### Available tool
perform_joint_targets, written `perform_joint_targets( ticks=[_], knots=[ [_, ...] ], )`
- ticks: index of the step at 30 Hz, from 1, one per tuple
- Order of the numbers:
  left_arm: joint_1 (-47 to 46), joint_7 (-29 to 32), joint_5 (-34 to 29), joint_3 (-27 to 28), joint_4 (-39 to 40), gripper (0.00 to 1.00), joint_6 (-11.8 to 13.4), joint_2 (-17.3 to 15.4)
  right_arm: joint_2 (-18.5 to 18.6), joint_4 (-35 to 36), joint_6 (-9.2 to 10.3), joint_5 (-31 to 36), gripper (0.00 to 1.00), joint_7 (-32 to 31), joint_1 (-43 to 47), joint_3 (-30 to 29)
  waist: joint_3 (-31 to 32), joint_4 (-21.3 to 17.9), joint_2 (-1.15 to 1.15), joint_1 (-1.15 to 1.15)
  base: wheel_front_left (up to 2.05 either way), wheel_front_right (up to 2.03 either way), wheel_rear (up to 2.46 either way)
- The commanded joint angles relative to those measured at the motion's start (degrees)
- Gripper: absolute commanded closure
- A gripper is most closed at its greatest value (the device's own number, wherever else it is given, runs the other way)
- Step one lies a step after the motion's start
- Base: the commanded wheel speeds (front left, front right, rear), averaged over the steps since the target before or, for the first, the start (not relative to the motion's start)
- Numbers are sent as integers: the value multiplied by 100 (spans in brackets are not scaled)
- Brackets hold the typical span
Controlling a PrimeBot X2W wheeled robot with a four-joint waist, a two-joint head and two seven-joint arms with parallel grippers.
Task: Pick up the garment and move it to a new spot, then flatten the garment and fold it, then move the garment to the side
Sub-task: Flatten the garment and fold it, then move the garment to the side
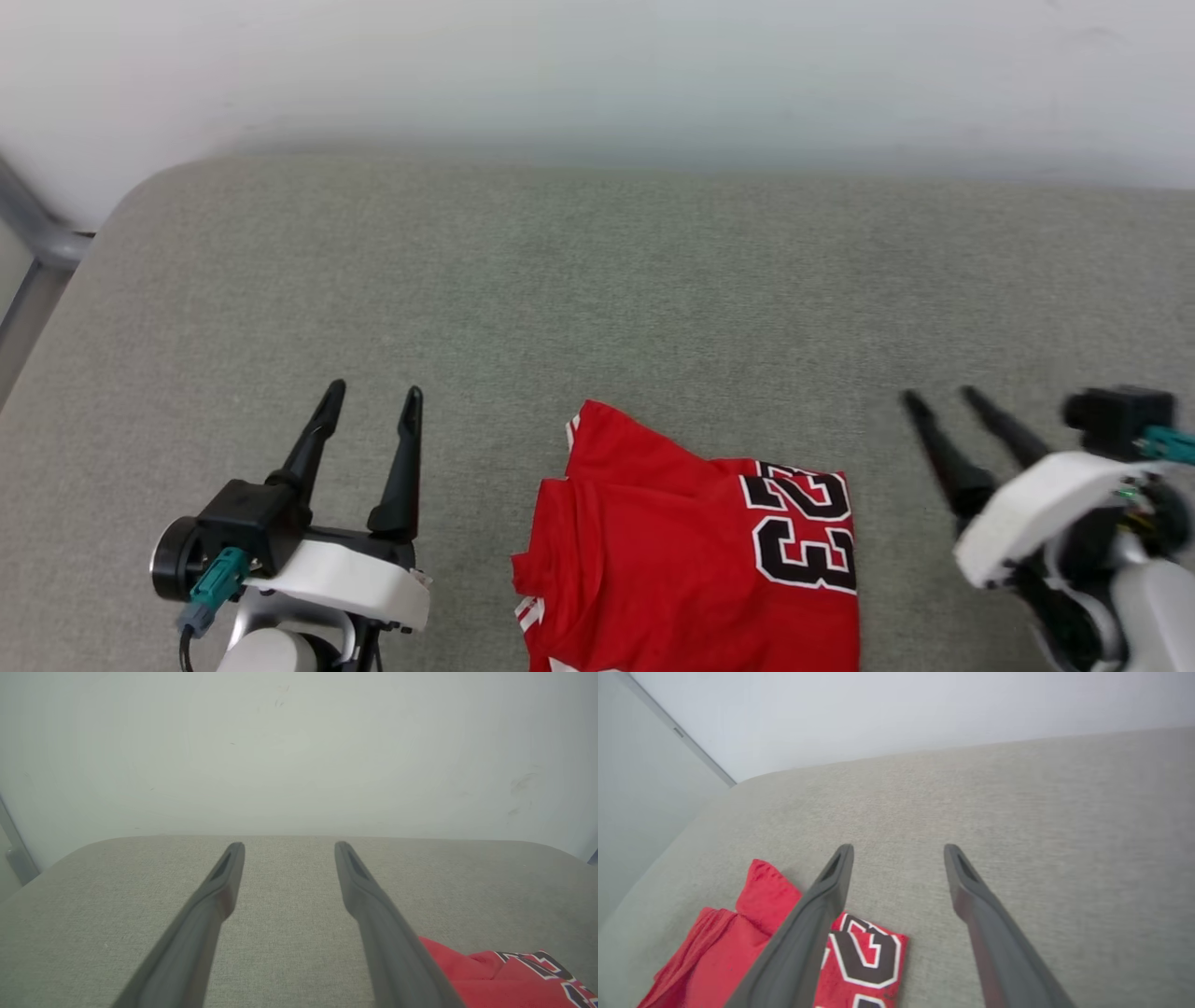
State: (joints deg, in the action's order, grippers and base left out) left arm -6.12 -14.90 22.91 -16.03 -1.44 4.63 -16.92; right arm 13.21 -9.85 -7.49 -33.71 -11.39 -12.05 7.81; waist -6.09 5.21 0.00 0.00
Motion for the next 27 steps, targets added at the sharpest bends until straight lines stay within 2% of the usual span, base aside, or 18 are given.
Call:
perform_joint_targets(
  ticks=[1, 6, 11, 15, 21, 27],
  knots=[
    [63, -34, -24, 51, -13, 0, 57, -24, -1, 85, 2, 417, 0, 106, 160, -291, 62, -91, 0, 0, 0, 0, 0],
    [155, -36, -51, 100, -66, 0, 144, -49, -284, 660, 1, 1714, 0, 467, 617, -1269, 175, -245, 0, 0, 0, 0, 0],
    [253, -37, -53, 119, -177, 0, 160, -61, -582, 1274, 2, 2368, 0, 1037, 1024, -1587, 337, -364, 0, 0, 0, 0, 0],
    [409, -38, -69, 124, -285, 0, 166, -40, -739, 1595, 2, 2489, 0, 1273, 1402, -1529, 541, -439, 0, 0, 0, 0, 0],
    [612, -34, -113, 122, -304, 0, 180, 12, -907, 2024, 2, 2463, 0, 1164, 1926, -1324, 690, -476, 0, 0, 0, 0, 0],
    [699, -34, -77, 190, -301, 0, 180, 50, -989, 2162, 2, 2378, 0, 1056, 2048, -1299, 715, -513, 0, 0, 0, 0, 0]
  ],
)
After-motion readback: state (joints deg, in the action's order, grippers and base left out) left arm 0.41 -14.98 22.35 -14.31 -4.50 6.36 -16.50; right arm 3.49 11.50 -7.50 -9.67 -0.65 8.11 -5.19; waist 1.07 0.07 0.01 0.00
